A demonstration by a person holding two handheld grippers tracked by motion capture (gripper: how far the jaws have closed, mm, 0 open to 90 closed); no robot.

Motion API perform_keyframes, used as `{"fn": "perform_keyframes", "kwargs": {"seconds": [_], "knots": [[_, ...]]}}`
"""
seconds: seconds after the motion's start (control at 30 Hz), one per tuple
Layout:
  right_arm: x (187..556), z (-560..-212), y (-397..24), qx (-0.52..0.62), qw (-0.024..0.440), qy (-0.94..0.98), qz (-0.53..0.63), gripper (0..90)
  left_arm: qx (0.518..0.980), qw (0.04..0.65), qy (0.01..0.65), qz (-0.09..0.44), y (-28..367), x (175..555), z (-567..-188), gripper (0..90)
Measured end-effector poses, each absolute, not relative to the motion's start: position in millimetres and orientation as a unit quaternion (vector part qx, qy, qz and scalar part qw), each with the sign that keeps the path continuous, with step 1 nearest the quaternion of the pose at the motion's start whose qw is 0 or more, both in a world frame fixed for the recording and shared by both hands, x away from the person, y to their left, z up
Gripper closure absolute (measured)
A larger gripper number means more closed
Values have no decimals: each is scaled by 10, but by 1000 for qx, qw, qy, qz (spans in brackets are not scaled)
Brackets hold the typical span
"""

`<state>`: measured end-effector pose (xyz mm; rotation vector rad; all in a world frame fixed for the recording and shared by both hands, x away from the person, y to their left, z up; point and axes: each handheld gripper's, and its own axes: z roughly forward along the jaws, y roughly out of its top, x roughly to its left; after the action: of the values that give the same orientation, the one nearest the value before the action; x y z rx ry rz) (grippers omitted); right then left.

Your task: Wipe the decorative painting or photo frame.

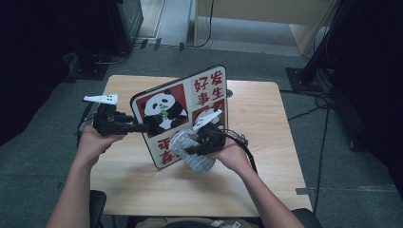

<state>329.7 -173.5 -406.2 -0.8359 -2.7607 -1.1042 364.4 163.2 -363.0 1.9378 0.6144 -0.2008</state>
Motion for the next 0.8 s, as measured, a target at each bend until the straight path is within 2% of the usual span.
{"fn": "perform_keyframes", "kwargs": {"seconds": [0.13, 0.43, 0.8], "knots": [[3298, -3872, -1708, -272, 23, -890, -365, 690, 809, 523, 255, -85, 1687, 3621, -3598, 610], [3347, -3341, -1536, -262, 8, -888, -379, 688, 808, 525, 255, -79, 1803, 3576, -3512, 622], [3443, -2751, -1269, -236, -13, -891, -388, 686, 807, 529, 252, -71, 1922, 3542, -3459, 682]]}}
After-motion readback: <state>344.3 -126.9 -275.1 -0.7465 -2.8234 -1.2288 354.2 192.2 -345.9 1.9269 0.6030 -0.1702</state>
